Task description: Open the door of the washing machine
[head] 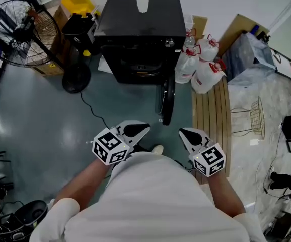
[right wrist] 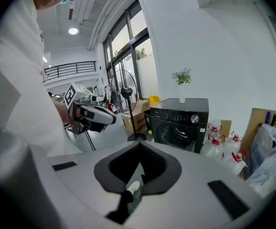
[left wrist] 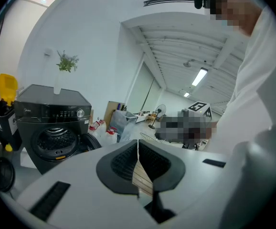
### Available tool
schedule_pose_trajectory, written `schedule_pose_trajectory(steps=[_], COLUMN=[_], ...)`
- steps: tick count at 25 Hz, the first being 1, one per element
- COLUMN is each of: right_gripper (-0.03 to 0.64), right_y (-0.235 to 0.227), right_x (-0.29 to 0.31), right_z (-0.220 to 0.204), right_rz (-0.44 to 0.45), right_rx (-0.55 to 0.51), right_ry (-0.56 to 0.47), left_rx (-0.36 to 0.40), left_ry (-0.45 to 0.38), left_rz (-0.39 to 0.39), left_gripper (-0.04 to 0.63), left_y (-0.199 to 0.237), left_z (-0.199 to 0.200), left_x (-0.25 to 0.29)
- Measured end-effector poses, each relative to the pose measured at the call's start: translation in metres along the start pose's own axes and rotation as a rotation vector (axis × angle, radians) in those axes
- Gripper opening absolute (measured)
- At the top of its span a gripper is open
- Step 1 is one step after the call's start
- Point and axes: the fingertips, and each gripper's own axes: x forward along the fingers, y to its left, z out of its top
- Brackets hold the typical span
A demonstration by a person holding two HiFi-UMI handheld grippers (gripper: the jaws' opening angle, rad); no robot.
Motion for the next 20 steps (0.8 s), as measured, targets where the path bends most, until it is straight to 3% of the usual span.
schedule_pose_trajectory(steps=[20], right_gripper=[0.008], right_y=[-0.003], right_x=[0.002], right_z=[-0.01], right_rz=[0.016], right_rx=[0.009], right_ry=[0.014], left_rx=[-0.015], left_ry=[0.027], left_rz=[0.026], left_gripper=[0.023], left_y=[0.009], left_z=[-0.013], left_x=[0.011])
